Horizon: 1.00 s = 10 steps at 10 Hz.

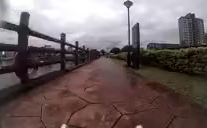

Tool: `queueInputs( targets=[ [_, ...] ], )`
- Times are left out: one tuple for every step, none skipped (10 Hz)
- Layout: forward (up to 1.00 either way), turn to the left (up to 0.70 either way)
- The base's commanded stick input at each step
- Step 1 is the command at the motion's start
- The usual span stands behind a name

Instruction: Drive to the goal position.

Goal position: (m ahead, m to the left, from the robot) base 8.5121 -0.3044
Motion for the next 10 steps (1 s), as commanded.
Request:
queueInputs(
  targets=[
    [0.85, 0.01],
    [0.85, 0.01],
    [0.85, 0.01],
    [0.85, 0.01],
    [0.85, 0.01],
    [0.85, 0.01],
    [0.85, 0.01],
    [0.85, 0.01],
    [0.85, 0.01],
    [0.85, 0.01]
  ],
)
